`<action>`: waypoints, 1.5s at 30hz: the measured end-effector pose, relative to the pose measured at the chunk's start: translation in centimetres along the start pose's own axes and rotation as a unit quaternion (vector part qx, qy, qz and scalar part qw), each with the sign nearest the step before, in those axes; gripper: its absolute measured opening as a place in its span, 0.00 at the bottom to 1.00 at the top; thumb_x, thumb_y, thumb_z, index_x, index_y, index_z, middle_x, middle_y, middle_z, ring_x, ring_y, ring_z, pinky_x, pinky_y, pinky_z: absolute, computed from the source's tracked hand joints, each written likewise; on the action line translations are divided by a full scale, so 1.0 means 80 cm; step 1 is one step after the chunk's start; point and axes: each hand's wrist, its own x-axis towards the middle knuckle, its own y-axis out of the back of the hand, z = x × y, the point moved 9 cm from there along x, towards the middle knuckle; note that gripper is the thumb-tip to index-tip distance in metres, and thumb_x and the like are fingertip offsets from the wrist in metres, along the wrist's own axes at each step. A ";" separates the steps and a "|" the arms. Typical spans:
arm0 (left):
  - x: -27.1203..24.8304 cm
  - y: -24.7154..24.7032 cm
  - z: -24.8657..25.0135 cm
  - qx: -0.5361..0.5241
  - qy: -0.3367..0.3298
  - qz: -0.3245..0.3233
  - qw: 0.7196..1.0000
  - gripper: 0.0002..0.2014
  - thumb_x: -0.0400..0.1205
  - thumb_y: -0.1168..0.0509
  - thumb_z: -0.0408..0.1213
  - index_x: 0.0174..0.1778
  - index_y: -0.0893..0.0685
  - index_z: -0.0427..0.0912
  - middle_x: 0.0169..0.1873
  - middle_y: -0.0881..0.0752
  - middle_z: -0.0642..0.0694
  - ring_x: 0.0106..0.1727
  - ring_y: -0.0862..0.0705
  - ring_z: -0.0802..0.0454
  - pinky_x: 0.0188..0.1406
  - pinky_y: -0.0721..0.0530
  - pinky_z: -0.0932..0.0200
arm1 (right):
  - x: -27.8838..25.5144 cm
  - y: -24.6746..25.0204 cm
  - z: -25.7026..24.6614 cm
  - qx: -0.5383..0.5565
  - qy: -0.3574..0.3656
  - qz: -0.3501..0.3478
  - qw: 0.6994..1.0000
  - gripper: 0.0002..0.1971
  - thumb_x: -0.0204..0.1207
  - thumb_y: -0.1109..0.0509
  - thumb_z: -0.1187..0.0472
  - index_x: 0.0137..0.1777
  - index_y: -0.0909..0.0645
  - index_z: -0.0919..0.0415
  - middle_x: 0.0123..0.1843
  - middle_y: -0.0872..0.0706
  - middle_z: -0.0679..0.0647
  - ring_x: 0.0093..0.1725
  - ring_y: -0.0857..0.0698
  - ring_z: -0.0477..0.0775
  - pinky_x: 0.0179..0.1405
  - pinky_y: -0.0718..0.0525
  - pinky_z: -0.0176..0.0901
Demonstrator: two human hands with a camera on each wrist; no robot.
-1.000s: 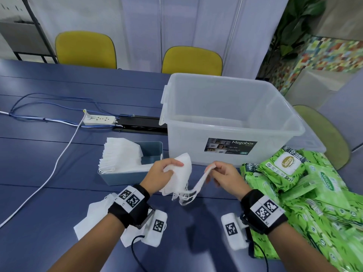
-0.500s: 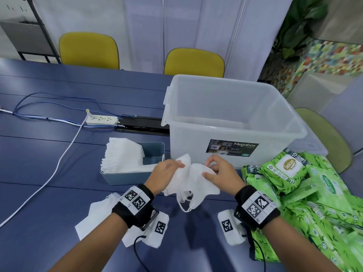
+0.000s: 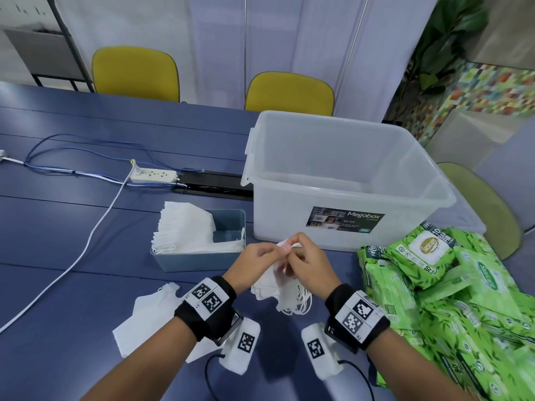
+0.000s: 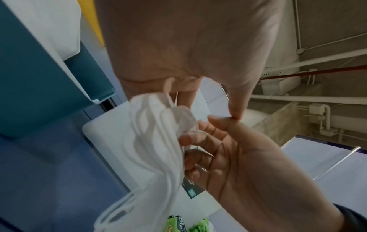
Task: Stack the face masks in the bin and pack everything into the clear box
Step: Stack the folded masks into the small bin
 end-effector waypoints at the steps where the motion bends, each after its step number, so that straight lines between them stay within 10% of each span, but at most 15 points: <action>1: -0.002 0.003 0.002 0.018 -0.007 0.003 1.000 0.17 0.80 0.34 0.53 0.35 0.11 0.45 0.37 0.11 0.47 0.44 0.15 0.60 0.53 0.24 0.66 | 0.001 -0.003 -0.002 0.003 0.002 -0.011 1.000 0.03 0.83 0.38 0.64 0.47 0.28 0.57 0.30 0.12 0.52 0.28 0.19 0.47 0.34 0.20 0.41; 6: -0.008 0.014 0.006 0.092 -0.025 0.005 0.995 0.12 0.77 0.31 0.52 0.39 0.10 0.47 0.39 0.10 0.51 0.45 0.15 0.59 0.52 0.22 0.66 | 0.003 -0.012 -0.002 -0.014 0.023 -0.064 0.998 0.13 0.80 0.36 0.69 0.54 0.30 0.49 0.29 0.13 0.47 0.31 0.19 0.46 0.37 0.22 0.38; 10: -0.020 0.032 0.003 0.161 -0.035 0.047 0.985 0.09 0.79 0.31 0.32 0.53 0.13 0.35 0.46 0.13 0.51 0.52 0.18 0.57 0.59 0.24 0.64 | 0.005 -0.022 -0.002 -0.042 0.040 -0.092 0.994 0.24 0.70 0.26 0.70 0.58 0.29 0.46 0.32 0.17 0.49 0.31 0.22 0.43 0.38 0.24 0.34; 18: -0.060 0.056 -0.009 0.210 -0.055 0.025 0.976 0.15 0.75 0.34 0.25 0.55 0.24 0.43 0.50 0.18 0.56 0.58 0.19 0.56 0.63 0.24 0.58 | 0.019 -0.085 -0.005 -0.324 0.120 -0.157 0.925 0.34 0.62 0.29 0.39 0.66 0.22 0.54 0.59 0.26 0.48 0.59 0.30 0.50 0.58 0.35 0.38; 25: -0.108 0.128 -0.028 0.162 -0.011 0.140 0.977 0.23 0.74 0.25 0.35 0.61 0.26 0.45 0.57 0.19 0.57 0.53 0.19 0.63 0.50 0.29 0.81 | 0.031 -0.153 -0.021 -0.174 0.088 -0.186 0.963 0.15 0.66 0.18 0.57 0.50 0.17 0.45 0.48 0.14 0.36 0.51 0.17 0.40 0.48 0.30 0.16; 32: -0.161 0.224 -0.038 0.202 0.004 0.256 0.945 0.24 0.73 0.30 0.23 0.63 0.25 0.46 0.59 0.20 0.58 0.58 0.24 0.64 0.57 0.32 0.82 | 0.038 -0.212 0.013 -0.123 0.006 -0.176 0.977 0.13 0.73 0.24 0.53 0.53 0.22 0.54 0.43 0.15 0.51 0.37 0.20 0.46 0.37 0.24 0.27; 40: -0.200 0.295 -0.052 0.189 0.051 0.374 0.907 0.14 0.77 0.35 0.24 0.47 0.11 0.47 0.48 0.13 0.55 0.56 0.17 0.58 0.61 0.28 0.71 | 0.009 -0.281 0.086 -0.422 -0.017 -0.305 0.854 0.36 0.65 0.23 0.43 0.70 0.31 0.55 0.66 0.33 0.54 0.68 0.33 0.58 0.69 0.28 0.50; 45: -0.204 0.311 -0.055 0.188 0.058 0.391 0.899 0.14 0.78 0.36 0.24 0.51 0.10 0.45 0.51 0.15 0.54 0.56 0.19 0.57 0.52 0.30 0.84 | 0.007 -0.292 0.095 -0.372 -0.058 -0.267 0.887 0.36 0.64 0.20 0.51 0.69 0.32 0.55 0.68 0.31 0.54 0.66 0.24 0.57 0.62 0.22 0.44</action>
